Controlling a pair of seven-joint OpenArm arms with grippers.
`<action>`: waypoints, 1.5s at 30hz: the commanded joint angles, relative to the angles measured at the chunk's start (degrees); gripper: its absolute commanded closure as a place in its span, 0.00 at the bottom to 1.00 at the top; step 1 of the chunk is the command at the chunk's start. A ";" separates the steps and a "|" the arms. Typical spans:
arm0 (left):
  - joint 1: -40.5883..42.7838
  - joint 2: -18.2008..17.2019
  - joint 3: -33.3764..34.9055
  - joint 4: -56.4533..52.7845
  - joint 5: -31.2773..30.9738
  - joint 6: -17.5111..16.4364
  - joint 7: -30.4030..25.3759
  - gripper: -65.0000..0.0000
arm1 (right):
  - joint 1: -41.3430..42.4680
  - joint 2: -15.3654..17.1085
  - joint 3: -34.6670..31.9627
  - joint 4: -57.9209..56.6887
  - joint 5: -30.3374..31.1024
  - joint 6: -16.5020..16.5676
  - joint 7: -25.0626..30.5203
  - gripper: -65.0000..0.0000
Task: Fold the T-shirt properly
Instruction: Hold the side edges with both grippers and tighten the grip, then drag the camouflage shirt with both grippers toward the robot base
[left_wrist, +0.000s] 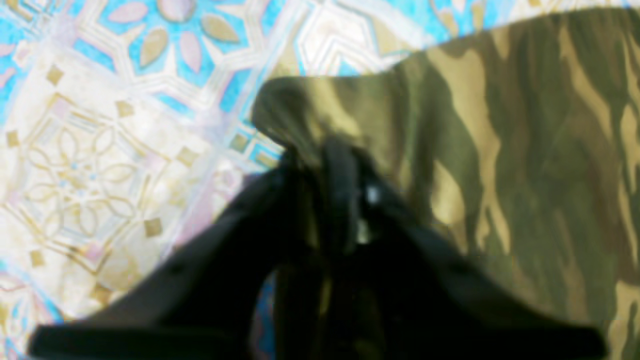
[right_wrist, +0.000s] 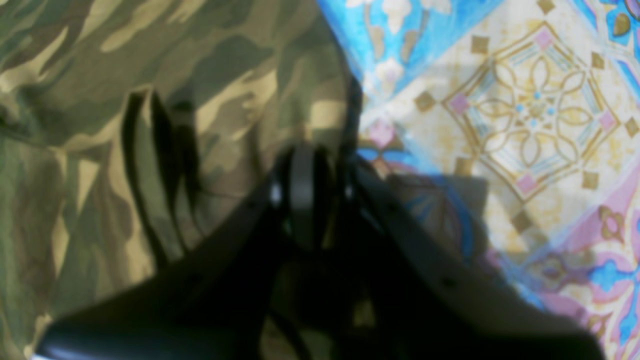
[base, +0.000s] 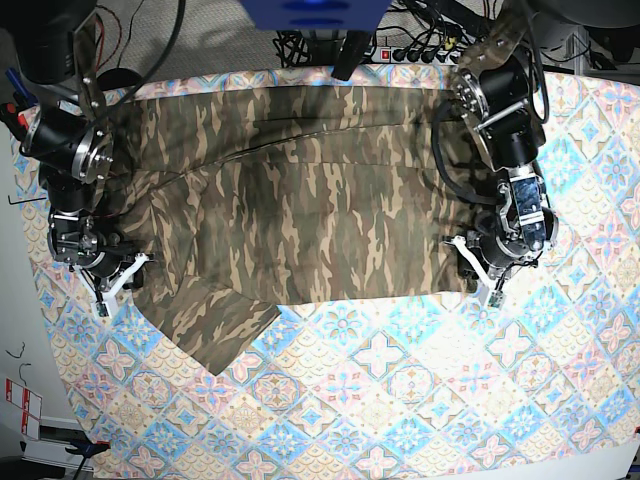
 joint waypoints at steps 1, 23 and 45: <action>0.39 0.32 1.39 -0.23 1.96 -1.15 5.12 0.95 | -0.74 -0.36 -0.49 -0.83 -2.71 1.84 -6.00 0.92; 2.76 1.02 2.89 12.95 1.26 -1.15 5.12 1.00 | -0.74 -0.36 0.04 5.58 -2.44 1.84 -6.44 0.96; 6.63 1.63 2.63 29.92 1.35 -1.15 14.62 1.00 | -18.67 -2.64 5.58 50.42 -2.18 1.93 -22.71 0.96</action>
